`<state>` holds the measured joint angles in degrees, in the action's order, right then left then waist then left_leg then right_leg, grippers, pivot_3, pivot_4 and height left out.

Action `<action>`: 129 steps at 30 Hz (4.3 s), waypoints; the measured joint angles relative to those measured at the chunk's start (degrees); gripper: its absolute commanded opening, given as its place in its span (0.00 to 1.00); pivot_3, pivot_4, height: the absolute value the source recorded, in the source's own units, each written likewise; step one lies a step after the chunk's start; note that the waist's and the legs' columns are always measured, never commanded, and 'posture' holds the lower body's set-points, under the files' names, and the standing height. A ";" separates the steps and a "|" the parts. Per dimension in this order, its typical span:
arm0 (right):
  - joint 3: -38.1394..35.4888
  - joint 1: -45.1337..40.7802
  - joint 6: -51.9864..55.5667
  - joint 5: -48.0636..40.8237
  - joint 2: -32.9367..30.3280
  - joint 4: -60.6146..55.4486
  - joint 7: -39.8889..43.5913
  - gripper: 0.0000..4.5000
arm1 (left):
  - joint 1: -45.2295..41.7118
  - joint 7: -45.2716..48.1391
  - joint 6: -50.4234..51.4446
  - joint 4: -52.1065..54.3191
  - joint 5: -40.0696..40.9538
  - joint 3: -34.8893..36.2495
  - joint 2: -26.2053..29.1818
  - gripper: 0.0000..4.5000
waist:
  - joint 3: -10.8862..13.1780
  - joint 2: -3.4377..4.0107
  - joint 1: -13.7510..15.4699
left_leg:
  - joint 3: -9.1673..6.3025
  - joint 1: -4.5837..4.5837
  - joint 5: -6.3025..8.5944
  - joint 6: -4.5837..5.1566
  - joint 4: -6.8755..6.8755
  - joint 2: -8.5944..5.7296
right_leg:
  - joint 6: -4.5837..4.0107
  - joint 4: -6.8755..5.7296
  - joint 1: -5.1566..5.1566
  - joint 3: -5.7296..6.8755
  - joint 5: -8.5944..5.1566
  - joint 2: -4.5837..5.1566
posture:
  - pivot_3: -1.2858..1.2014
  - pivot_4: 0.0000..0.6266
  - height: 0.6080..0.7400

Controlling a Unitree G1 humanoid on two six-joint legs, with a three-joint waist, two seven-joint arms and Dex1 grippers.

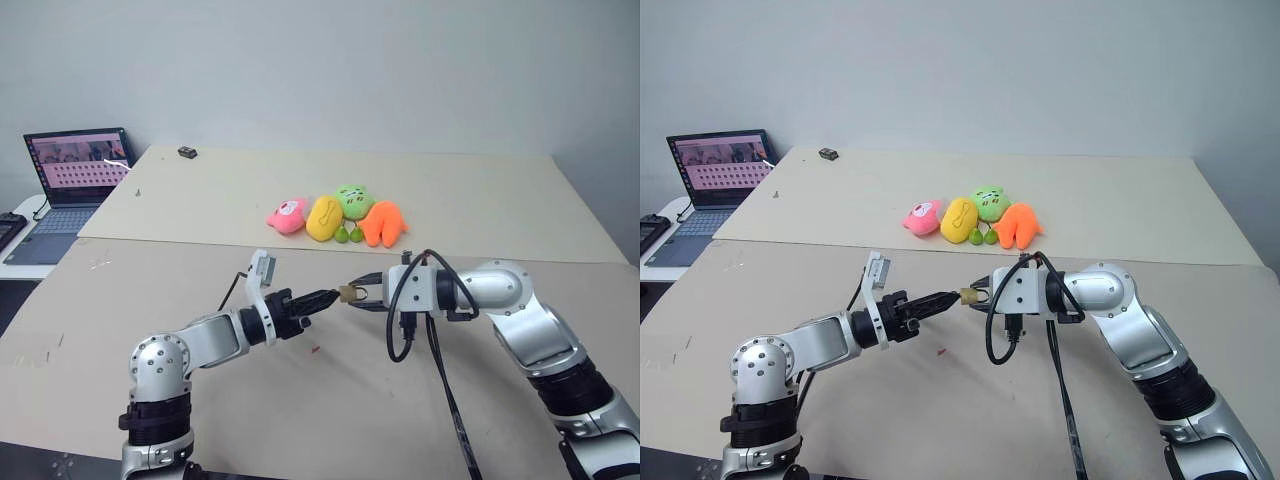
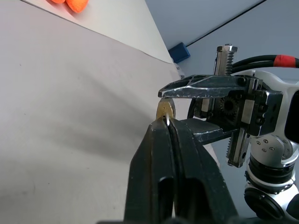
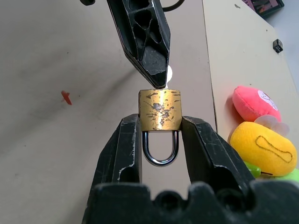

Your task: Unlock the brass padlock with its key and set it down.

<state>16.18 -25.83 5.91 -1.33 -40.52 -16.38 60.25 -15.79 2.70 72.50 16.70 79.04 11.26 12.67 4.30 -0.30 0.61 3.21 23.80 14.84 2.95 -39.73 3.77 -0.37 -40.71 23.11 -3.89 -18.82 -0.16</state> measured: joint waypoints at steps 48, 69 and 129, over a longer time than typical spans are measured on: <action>-0.77 0.77 3.71 -0.77 -0.68 -2.63 0.98 0.20 | -3.98 12.91 -6.45 0.38 -8.50 -9.69 10.34 0.02 | -0.01 0.07 0.05 | 0.03 -0.01 -0.07 -0.11 0.26 -0.06 | -0.02 0.54 -0.05 0.01 0.00 0.12 | 0.52 0.24 0.27; -1.05 0.14 6.03 -1.33 -0.51 -3.44 0.48 0.20 | -10.86 40.10 -15.66 -4.42 -34.69 -21.04 17.80 0.02 | -0.06 0.15 0.01 | 0.04 0.00 -0.10 -0.14 0.63 -0.12 | 0.00 0.49 0.00 -0.01 -0.02 0.10 | 0.52 0.24 0.27; -1.62 2.14 13.43 -2.43 -0.56 -9.51 -1.81 0.20 | -12.80 0.81 5.92 -19.82 9.95 -6.34 4.35 0.12 | 0.35 -0.40 0.02 | -0.39 -0.52 -0.43 -0.72 0.88 -0.87 | 0.05 0.67 -0.62 0.20 -0.04 0.84 | 0.52 0.24 0.27</action>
<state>14.56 -23.69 19.33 -3.76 -41.08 -25.88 58.44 -28.59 3.51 78.42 -3.12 88.99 4.92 17.02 4.65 -0.69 0.63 2.82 23.28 14.40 2.23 -38.85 2.90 -0.31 -40.05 22.49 -3.70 -18.85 0.68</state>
